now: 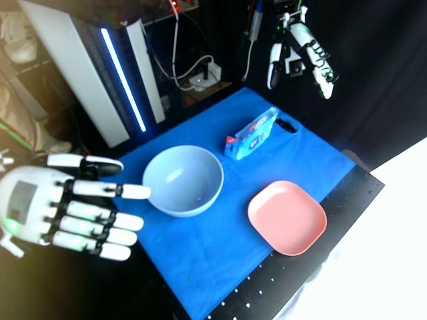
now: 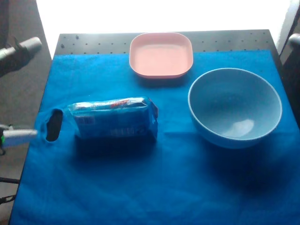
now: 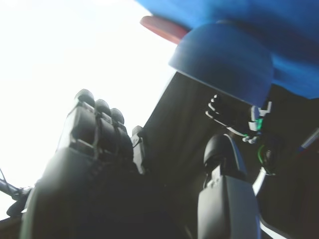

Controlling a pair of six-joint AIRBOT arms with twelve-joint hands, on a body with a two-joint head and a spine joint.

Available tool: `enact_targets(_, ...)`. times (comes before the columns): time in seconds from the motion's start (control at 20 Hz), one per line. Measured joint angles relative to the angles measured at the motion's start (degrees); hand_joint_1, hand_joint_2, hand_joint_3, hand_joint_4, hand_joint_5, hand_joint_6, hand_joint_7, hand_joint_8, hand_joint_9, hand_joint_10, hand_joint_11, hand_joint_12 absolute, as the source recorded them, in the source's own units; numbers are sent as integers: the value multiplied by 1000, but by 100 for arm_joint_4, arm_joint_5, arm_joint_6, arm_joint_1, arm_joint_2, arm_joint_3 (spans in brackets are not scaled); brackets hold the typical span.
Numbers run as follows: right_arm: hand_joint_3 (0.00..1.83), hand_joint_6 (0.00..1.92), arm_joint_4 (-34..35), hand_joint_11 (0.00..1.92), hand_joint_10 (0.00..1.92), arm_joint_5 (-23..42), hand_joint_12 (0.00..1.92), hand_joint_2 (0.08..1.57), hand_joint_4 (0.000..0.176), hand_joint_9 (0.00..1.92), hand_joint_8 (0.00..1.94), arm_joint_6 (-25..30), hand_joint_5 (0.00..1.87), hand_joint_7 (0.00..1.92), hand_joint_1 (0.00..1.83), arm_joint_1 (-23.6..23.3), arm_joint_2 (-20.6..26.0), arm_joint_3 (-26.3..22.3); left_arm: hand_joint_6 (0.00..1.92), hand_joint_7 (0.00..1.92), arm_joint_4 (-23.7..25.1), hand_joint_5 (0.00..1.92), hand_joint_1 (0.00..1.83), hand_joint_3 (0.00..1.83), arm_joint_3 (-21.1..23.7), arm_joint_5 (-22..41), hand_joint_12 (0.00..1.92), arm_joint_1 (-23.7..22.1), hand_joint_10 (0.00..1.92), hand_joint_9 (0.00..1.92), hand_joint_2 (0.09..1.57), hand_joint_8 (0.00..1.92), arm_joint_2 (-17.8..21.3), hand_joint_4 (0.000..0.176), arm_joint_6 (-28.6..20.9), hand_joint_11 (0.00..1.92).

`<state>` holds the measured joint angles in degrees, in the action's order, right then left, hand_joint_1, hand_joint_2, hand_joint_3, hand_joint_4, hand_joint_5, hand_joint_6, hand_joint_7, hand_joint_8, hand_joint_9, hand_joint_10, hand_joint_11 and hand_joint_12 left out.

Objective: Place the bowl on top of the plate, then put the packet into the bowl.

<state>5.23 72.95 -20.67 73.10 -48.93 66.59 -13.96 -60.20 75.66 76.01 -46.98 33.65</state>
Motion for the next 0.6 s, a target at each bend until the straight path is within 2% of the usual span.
enact_targets(0.05, 0, 0, -120, 101, 2, -81, 501, 949, 134, 237, 0, 2, 211, 219, 621, -116, 9, 0, 2, 328, 48, 454, 632, 0, 0, 4, 518, 0, 1, 232, 1072, 3, 0, 26, 4, 0)
enact_targets(0.1, 0, 0, -223, 77, 0, -133, 490, 938, 144, 218, 0, 0, 195, 211, 592, -184, 9, 13, 2, 331, 76, 455, 619, 0, 0, -22, 492, -17, 0, 230, 1062, 3, 0, 33, 4, 0)
enact_targets(0.2, 0, 3, -564, 252, 7, -337, 367, 879, 94, 318, 8, 2, 242, 290, 567, -385, 9, 17, 2, 341, 136, 460, 626, 0, -2, -61, 457, -101, 1, 233, 1054, 3, 0, 44, 4, 2)
enact_targets(0.25, 0, 0, -861, 201, 1, -566, 329, 866, 101, 299, 1, 0, 216, 266, 621, -608, 9, 26, 1, 325, 146, 459, 616, 0, -2, -92, 432, -164, 0, 221, 1057, 2, 0, 39, 4, 0)
enact_targets(0.3, 0, 0, -1158, 171, 0, -763, 315, 861, 147, 272, 0, 2, 157, 225, 592, -817, 9, 37, 1, 320, 184, 460, 614, 0, -26, -94, 426, -181, 0, 215, 1057, 0, 0, 37, 4, 0)
enact_targets(0.35, 0, 0, -1720, 112, 0, -1075, 289, 850, 168, 239, 0, 4, 90, 191, 569, -1198, -4, 59, 0, 319, 210, 455, 568, 1, -42, -92, 358, -195, 0, 211, 1063, 0, -7, 37, 2, 0)
enact_targets(0.4, 0, 8, -2046, 22, 0, -1298, 222, 835, 174, 171, 0, 4, 123, 142, 613, -1434, -37, 85, 0, 311, 205, 451, 584, 1, -42, -109, 301, -190, 0, 205, 1066, 0, -7, 45, 4, 0)
enact_targets(0.45, 11, 2, -2337, 37, 0, -1532, 224, 871, 172, 143, 0, 11, 98, 120, 530, -1609, -85, 122, 0, 288, 205, 430, 605, 0, -42, -142, 233, -190, 1, 180, 1062, 1, -7, 77, 2, 0)
enact_targets(0.5, 9, 3, -2623, 78, 11, -1810, 242, 871, 169, 165, 7, 7, 100, 133, 475, -1775, -133, 129, 2, 287, 214, 433, 619, 0, -44, -173, 213, -190, 1, 176, 1056, 2, -7, 88, 2, 0)
enact_targets(0.55, 20, 0, -3016, 69, 2, -2109, 238, 901, 175, 145, 1, 9, 90, 103, 376, -1947, -170, 129, 1, 282, 208, 423, 616, 1, -44, -223, 200, -186, 0, 172, 1063, 0, -7, 85, 2, 0)
enact_targets(0.6, 17, 7, -3254, 63, 0, -2277, 235, 904, 176, 140, 0, 7, 107, 93, 424, -2039, -190, 129, 5, 300, 199, 433, 594, 3, -44, -240, 211, -186, 10, 197, 1069, 7, -7, 78, 2, 29)
